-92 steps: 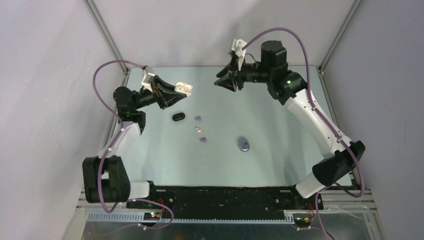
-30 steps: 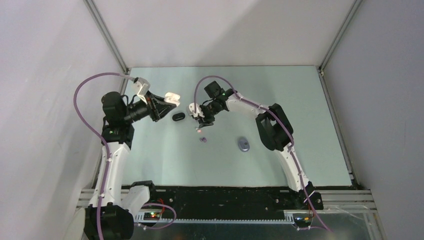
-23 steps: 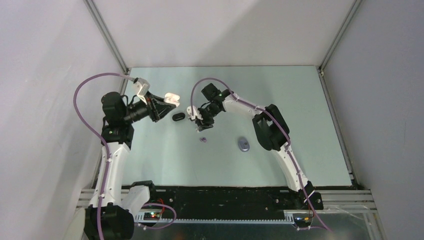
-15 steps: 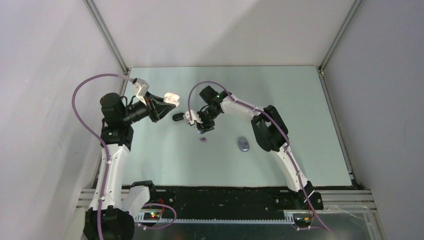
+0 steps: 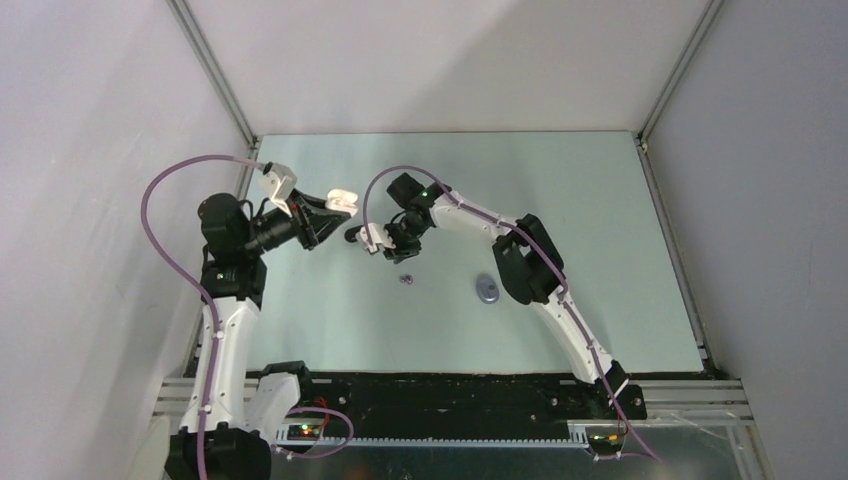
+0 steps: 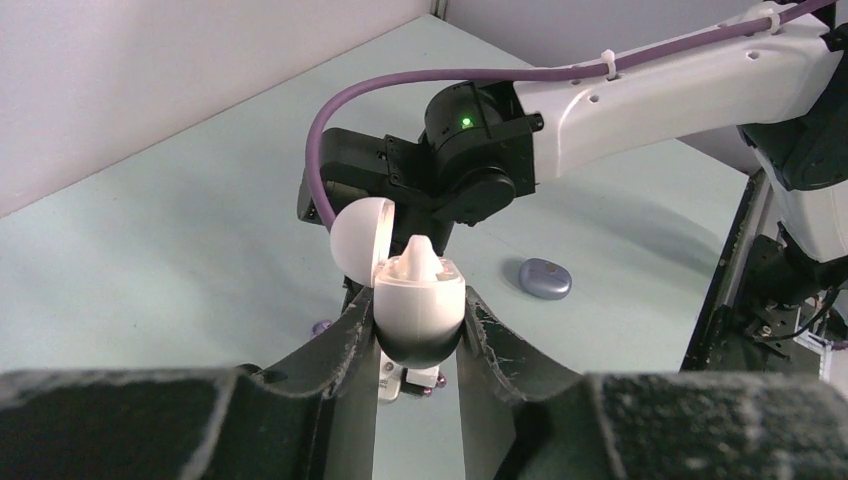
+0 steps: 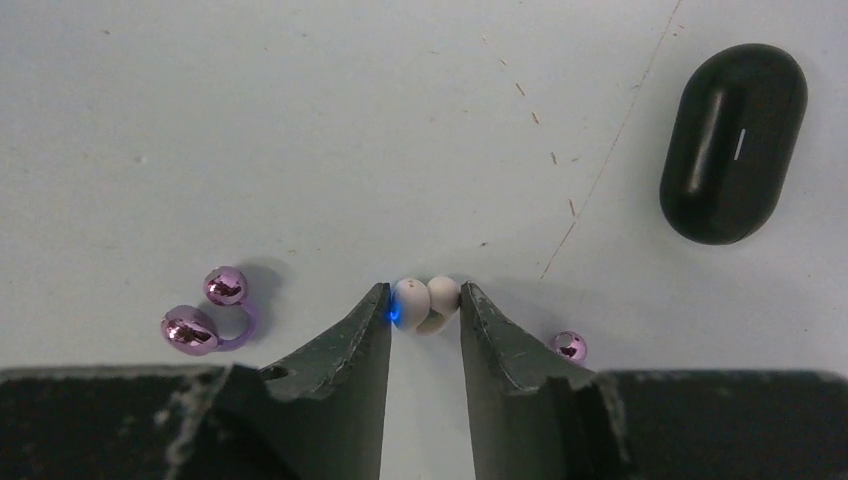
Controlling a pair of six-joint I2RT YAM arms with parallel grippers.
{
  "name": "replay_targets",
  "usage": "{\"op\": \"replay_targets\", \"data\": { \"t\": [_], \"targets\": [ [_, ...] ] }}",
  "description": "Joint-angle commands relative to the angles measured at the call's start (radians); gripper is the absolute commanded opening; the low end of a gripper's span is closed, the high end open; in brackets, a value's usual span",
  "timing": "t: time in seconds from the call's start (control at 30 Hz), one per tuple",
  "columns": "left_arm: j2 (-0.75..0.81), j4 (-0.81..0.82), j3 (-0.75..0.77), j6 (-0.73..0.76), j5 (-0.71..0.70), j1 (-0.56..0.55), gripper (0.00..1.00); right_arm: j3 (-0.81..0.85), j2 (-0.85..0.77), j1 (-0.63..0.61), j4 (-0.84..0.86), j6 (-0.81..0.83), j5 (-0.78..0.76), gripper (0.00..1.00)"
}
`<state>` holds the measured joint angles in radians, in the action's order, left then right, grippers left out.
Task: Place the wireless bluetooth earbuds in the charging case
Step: Pick up the right earbud from the center of the board.
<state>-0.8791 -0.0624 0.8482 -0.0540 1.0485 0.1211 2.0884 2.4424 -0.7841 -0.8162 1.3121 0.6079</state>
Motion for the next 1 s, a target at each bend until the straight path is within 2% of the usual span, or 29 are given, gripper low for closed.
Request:
{"op": "replay_targets", "data": {
  "t": [0.0, 0.1, 0.23, 0.37, 0.43, 0.5, 0.57, 0.73, 0.83, 0.9, 0.97],
  "targets": [
    [0.03, 0.047, -0.011, -0.02, 0.006, 0.013, 0.0, 0.082, 0.044, -0.008, -0.081, -0.011, -0.032, 0.3],
    [0.038, 0.088, -0.023, -0.038, 0.008, 0.012, 0.0, 0.087, 0.038, -0.008, -0.126, -0.039, -0.035, 0.25],
    [0.042, 0.154, -0.038, -0.079, 0.008, 0.014, 0.0, 0.063, -0.008, 0.003, -0.139, -0.158, -0.035, 0.24],
    [0.042, 0.212, -0.041, -0.122, 0.004, 0.013, 0.0, -0.036, -0.105, 0.048, 0.004, -0.46, -0.061, 0.24],
    [0.04, 0.241, -0.042, -0.14, 0.003, 0.012, 0.0, -0.092, -0.159, 0.077, 0.073, -0.694, -0.108, 0.25],
    [0.036, 0.267, -0.046, -0.157, 0.001, 0.014, 0.0, -0.145, -0.202, 0.104, 0.109, -0.836, -0.154, 0.24],
    [0.034, 0.286, -0.053, -0.169, 0.001, 0.013, 0.0, -0.256, -0.258, 0.125, 0.152, -0.91, -0.187, 0.24],
    [0.025, 0.317, -0.063, -0.187, 0.003, 0.013, 0.0, -0.383, -0.377, 0.136, 0.179, -0.954, -0.266, 0.23],
    [0.02, 0.331, -0.062, -0.196, 0.0, 0.014, 0.0, -0.421, -0.434, 0.144, 0.184, -0.978, -0.126, 0.25],
    [0.027, 0.326, -0.06, -0.198, -0.011, 0.014, 0.0, -0.439, -0.47, 0.139, 0.204, -0.877, -0.006, 0.27],
    [0.036, 0.306, -0.058, -0.189, -0.024, 0.014, 0.0, -0.499, -0.522, 0.131, 0.276, -0.707, 0.082, 0.27]
  ]
}}
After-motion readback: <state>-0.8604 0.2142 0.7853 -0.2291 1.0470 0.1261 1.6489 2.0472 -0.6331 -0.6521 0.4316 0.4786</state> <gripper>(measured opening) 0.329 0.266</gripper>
